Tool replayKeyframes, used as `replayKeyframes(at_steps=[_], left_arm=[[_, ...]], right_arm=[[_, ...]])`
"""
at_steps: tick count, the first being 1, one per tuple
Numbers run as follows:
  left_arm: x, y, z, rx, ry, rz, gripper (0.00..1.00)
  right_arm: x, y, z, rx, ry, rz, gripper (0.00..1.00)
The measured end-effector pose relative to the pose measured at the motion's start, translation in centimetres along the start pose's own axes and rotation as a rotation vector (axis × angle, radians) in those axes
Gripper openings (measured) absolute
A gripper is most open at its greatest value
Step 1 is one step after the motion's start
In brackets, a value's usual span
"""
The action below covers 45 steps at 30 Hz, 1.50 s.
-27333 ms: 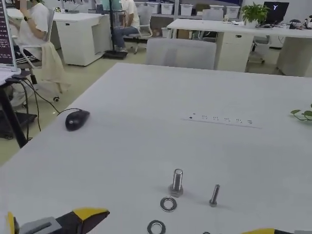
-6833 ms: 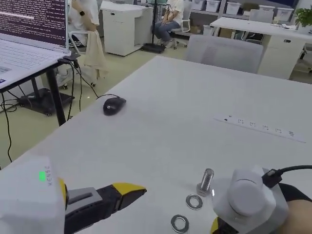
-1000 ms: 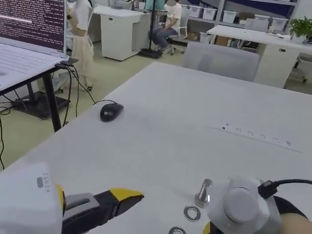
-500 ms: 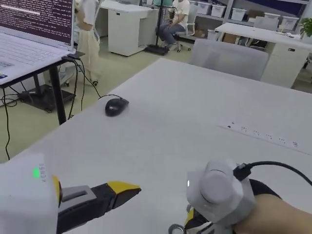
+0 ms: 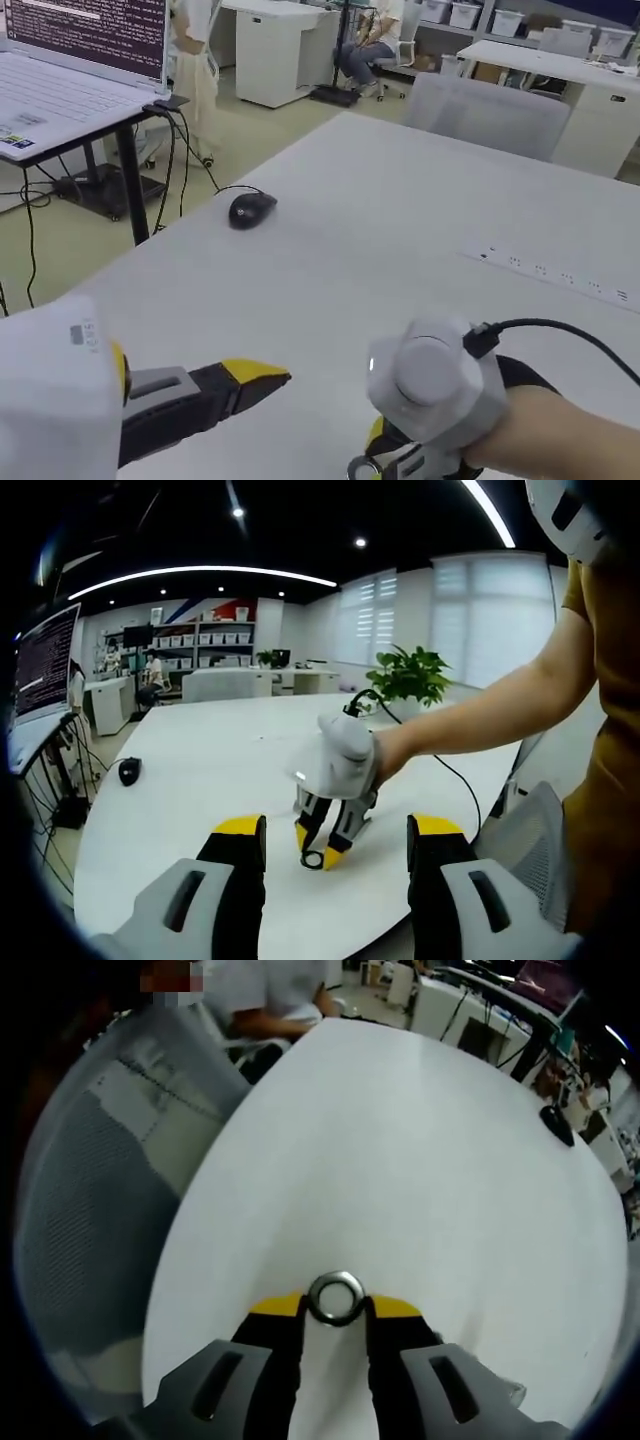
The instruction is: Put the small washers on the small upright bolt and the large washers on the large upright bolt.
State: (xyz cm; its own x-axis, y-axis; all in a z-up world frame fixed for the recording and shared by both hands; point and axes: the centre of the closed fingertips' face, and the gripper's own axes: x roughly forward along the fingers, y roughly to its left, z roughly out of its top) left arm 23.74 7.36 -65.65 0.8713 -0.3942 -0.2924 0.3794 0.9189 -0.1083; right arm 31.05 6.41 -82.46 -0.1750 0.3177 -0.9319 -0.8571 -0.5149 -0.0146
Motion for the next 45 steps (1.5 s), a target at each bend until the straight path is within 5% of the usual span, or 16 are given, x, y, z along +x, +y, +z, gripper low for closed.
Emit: replayKeyframes(at_steps=[23, 45], left_arm=[[0.0, 0.2, 0.0, 0.001, -0.007, 0.002, 0.56], [0.7, -0.6, 0.2, 0.019, 0.000, -0.030, 0.56]], right_arm=[[-0.3, 0.2, -0.3, 0.014, 0.018, -0.003, 0.21], [-4.1, -0.7, -2.4, 0.064, -0.001, -0.079, 0.21]])
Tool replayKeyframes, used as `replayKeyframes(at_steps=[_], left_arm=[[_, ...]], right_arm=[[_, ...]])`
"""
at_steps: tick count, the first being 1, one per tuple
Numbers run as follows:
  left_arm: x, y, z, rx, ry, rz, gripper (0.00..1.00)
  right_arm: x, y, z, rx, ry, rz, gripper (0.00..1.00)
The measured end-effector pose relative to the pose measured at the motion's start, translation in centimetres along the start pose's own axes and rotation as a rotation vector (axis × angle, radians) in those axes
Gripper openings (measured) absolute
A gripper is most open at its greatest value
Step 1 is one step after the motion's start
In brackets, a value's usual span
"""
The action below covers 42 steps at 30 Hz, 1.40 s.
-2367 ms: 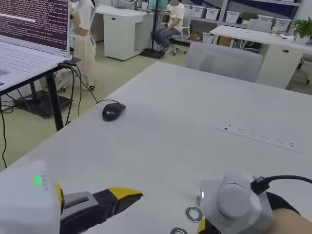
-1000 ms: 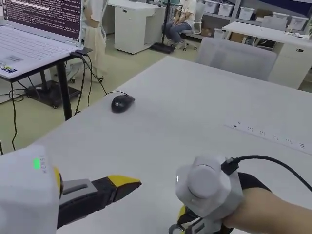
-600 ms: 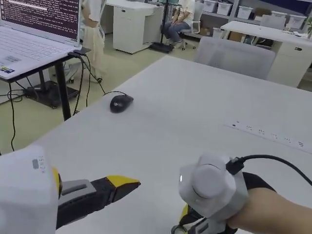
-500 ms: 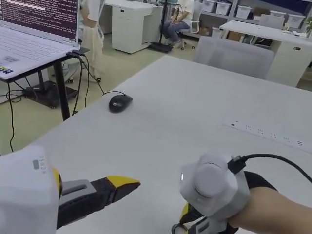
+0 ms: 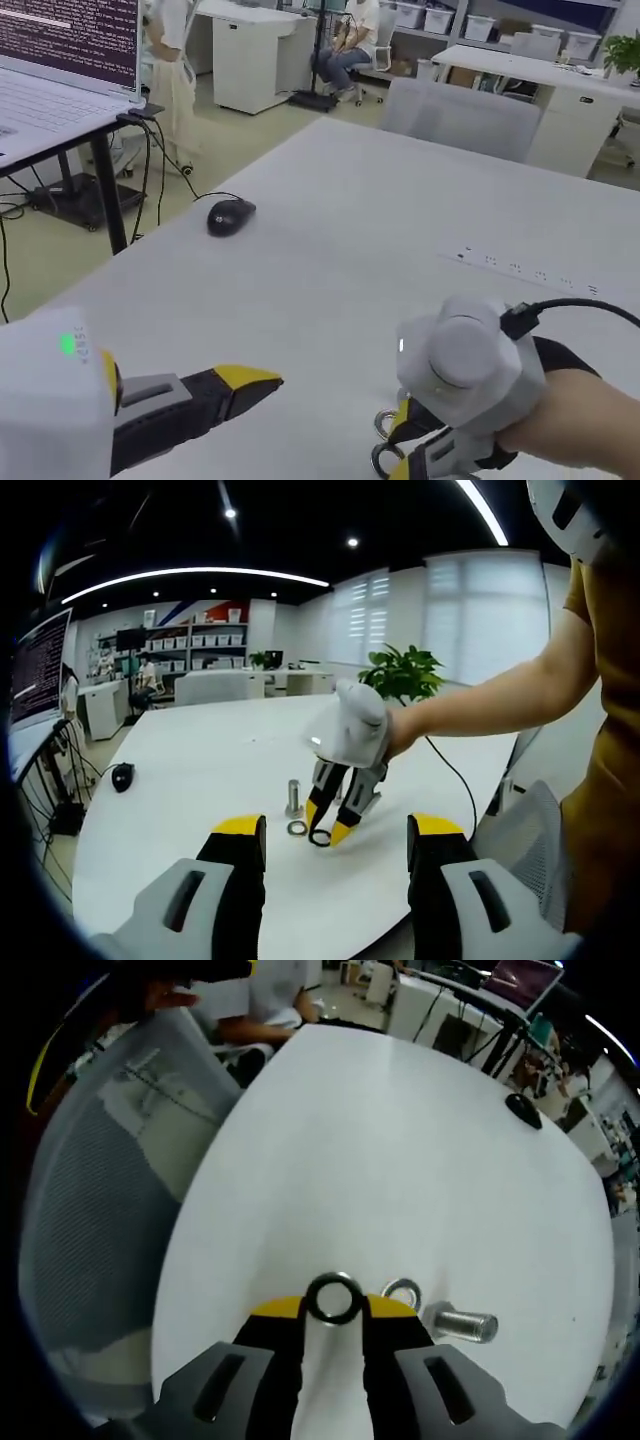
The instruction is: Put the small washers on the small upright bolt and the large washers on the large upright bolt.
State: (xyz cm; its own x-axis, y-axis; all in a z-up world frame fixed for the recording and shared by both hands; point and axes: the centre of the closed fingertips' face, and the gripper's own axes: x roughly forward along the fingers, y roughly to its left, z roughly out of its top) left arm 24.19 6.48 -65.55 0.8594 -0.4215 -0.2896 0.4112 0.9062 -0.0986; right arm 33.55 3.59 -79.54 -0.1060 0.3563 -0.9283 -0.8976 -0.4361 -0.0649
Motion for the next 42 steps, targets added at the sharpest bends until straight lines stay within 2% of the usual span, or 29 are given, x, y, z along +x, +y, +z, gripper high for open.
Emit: replayKeyframes(at_steps=[9, 14, 25, 34, 42], left_arm=[[0.2, -0.6, 0.0, 0.004, 0.003, -0.014, 0.56], [0.3, -0.8, 0.1, 0.006, 0.005, -0.022, 0.56], [0.5, -0.5, 0.4, 0.010, 0.012, -0.022, 0.56], [0.5, -0.1, 0.5, 0.005, 0.013, -0.017, 0.56], [0.5, 0.3, 0.2, -0.006, 0.017, -0.009, 0.56]], right_arm=[[-2.1, -1.3, -1.6, 0.040, 0.005, -0.045, 0.21], [-3.6, -3.0, -2.3, 0.058, 0.010, -0.089, 0.21], [-5.2, -6.2, -1.9, 0.055, 0.005, -0.147, 0.22], [-5.0, -8.2, -1.6, 0.034, 0.016, -0.159, 0.22], [-4.3, -8.7, -1.2, 0.010, 0.025, -0.136, 0.22]])
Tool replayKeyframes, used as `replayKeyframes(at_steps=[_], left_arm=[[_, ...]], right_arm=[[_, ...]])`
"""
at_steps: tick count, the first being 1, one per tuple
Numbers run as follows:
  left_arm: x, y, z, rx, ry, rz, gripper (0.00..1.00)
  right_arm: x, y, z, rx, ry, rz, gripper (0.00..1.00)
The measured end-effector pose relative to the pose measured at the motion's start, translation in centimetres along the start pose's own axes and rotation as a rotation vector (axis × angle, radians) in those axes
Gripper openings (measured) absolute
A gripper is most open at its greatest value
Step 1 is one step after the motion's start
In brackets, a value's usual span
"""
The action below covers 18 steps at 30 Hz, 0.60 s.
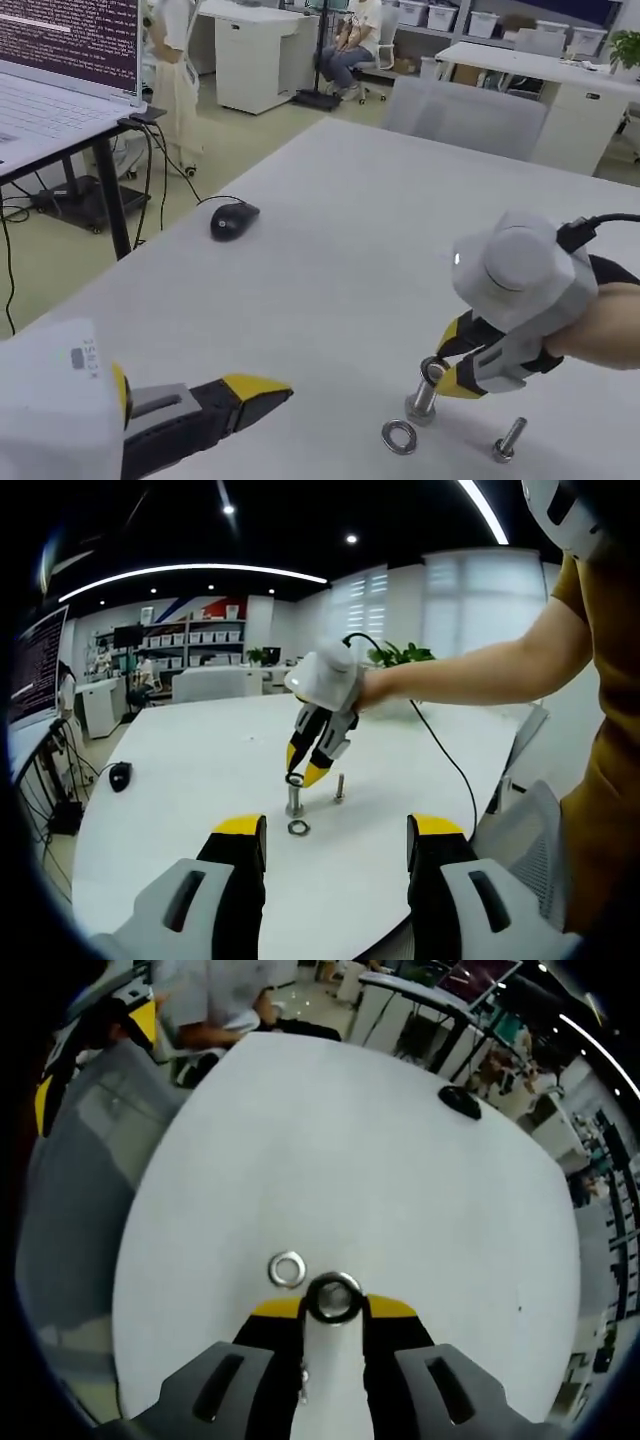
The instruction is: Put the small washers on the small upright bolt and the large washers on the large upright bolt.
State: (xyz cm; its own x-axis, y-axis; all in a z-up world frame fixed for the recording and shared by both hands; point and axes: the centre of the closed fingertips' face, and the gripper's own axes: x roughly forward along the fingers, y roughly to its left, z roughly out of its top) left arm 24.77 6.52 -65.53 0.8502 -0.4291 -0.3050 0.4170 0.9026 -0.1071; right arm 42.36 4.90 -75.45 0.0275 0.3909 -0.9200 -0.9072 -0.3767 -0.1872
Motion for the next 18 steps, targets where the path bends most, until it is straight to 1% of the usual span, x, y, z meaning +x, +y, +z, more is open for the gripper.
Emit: replayKeyframes(at_steps=[12, 18], left_arm=[[0.1, 0.4, -0.4, -0.013, 0.001, 0.009, 0.56], [0.2, 0.4, -0.5, -0.017, 0.005, 0.007, 0.56]], right_arm=[[1.2, -0.2, -0.5, -0.010, 0.031, 0.019, 0.22], [2.5, 0.0, -1.1, 0.013, 0.048, 0.045, 0.22]])
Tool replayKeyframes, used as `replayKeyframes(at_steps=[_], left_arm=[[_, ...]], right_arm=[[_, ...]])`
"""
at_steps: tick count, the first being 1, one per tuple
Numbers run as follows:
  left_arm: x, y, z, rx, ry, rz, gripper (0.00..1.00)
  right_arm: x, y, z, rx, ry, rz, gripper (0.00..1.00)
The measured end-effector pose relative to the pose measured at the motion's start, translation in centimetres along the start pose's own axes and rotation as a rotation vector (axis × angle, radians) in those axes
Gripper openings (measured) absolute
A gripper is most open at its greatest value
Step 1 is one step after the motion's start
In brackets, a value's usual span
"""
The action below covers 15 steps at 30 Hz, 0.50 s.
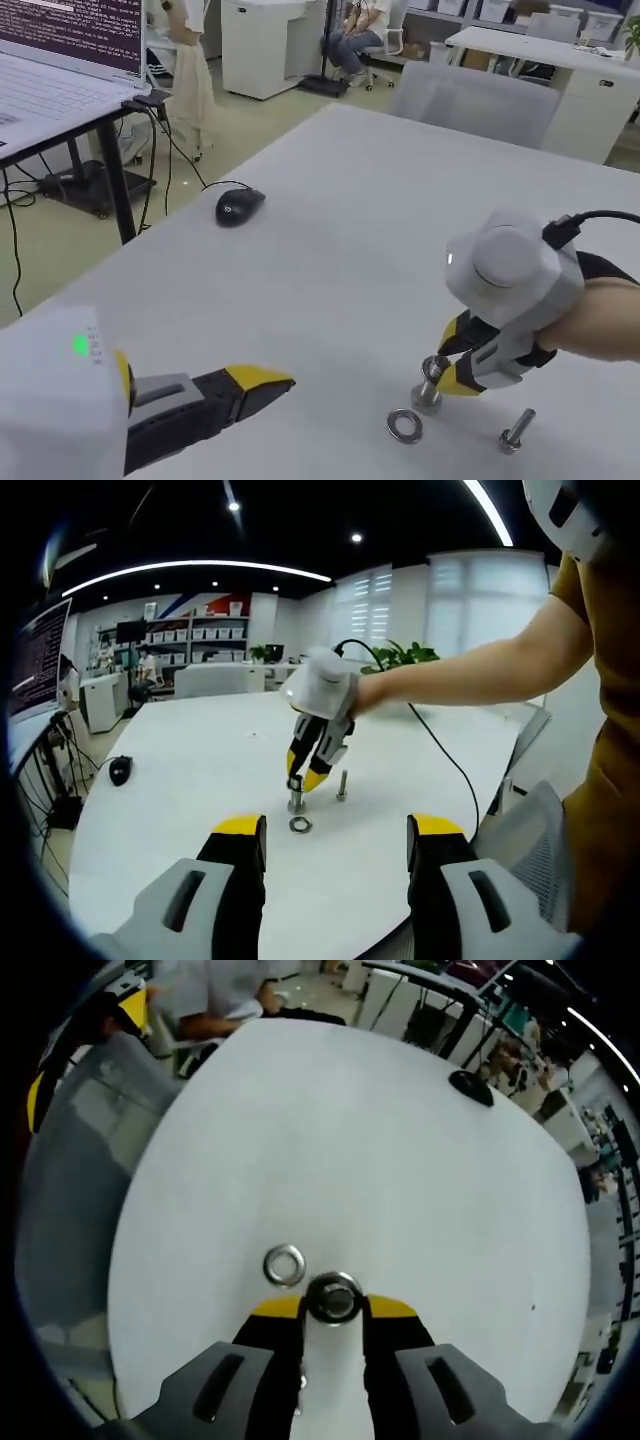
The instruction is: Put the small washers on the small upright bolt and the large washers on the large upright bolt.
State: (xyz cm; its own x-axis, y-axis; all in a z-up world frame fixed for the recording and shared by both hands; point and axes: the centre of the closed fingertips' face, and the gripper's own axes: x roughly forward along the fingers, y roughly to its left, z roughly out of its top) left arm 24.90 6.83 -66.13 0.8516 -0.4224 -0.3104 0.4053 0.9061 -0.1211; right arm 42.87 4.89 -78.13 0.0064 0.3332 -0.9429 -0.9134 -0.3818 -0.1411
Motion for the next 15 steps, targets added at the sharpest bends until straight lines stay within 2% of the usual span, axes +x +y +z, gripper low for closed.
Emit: replayKeyframes(at_steps=[7, 15], left_arm=[[0.0, 0.3, -0.3, -0.009, 0.004, 0.005, 0.56], [0.2, 0.5, -0.5, -0.018, 0.010, 0.005, 0.56]], right_arm=[[1.5, -0.1, -0.5, 0.020, 0.007, 0.015, 0.22], [2.6, 0.3, -0.4, 0.025, 0.004, 0.028, 0.22]])
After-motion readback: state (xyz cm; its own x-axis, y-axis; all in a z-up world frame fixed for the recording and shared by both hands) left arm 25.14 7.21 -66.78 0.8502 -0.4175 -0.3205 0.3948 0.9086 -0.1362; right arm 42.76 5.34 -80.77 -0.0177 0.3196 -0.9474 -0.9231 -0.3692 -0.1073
